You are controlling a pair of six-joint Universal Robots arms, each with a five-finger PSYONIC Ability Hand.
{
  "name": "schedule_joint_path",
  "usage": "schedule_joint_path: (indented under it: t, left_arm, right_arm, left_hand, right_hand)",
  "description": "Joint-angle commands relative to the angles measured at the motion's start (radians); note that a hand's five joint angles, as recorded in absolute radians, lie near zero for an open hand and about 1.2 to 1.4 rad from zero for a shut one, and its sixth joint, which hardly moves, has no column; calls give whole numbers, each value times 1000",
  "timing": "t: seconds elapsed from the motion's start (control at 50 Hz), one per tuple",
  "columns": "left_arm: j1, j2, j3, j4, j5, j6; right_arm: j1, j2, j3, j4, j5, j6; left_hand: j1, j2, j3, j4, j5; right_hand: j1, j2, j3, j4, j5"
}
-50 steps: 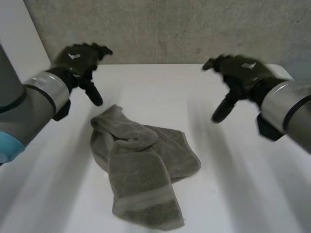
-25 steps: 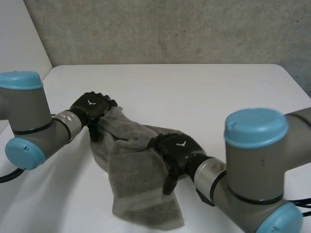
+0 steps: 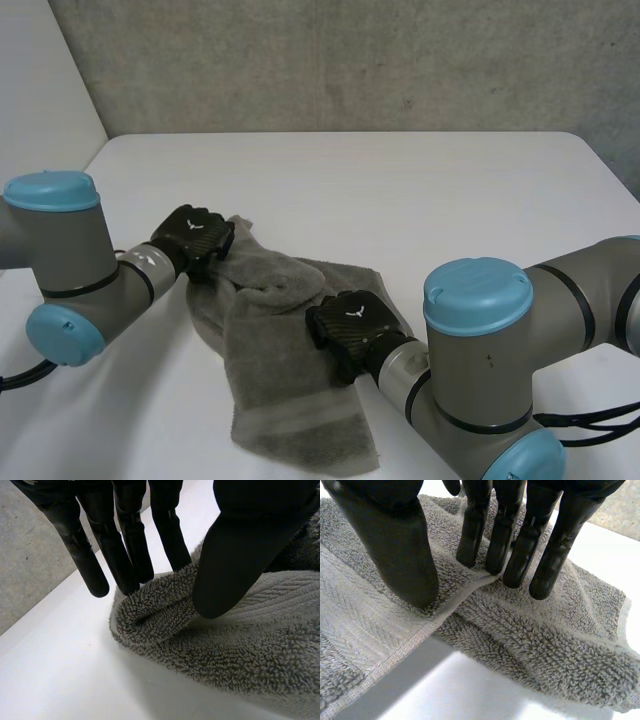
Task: Fold the laundry
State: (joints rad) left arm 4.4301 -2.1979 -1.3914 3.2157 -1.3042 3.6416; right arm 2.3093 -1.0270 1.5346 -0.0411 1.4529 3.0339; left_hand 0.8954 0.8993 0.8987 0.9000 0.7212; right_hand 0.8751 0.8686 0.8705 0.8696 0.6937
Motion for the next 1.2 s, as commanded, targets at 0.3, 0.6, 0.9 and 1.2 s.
schedule_joint_path:
  t: [0.3,0.6,0.9,1.2]
  left_arm:
    - [-23,41,31,67,-20,-34]
    - [-60,498,-24,69,-234,-675]
    - [-146,575,-598,167,-158,-628]
    - [-155,595,-519,127,-99,-391]
  right_arm:
    - [-85,-108,-83,0,1,-153]
    - [-212,-235,-545,82,-87,-429]
    - [-294,-211,-163,569,-195,-1070]
    - [-355,-251,-90,239,-170,-757]
  left_hand:
    - [501,497,498,496,501]
    - [501,497,498,496,501]
    - [501,497,498,496,501]
    - [-661,-665,-665,-666,-662]
  right_hand:
    - [521,528,526,527,528]
    - [521,528,526,527,528]
    - [521,528,526,527,528]
    - [-701,-694,-696,-695,-694]
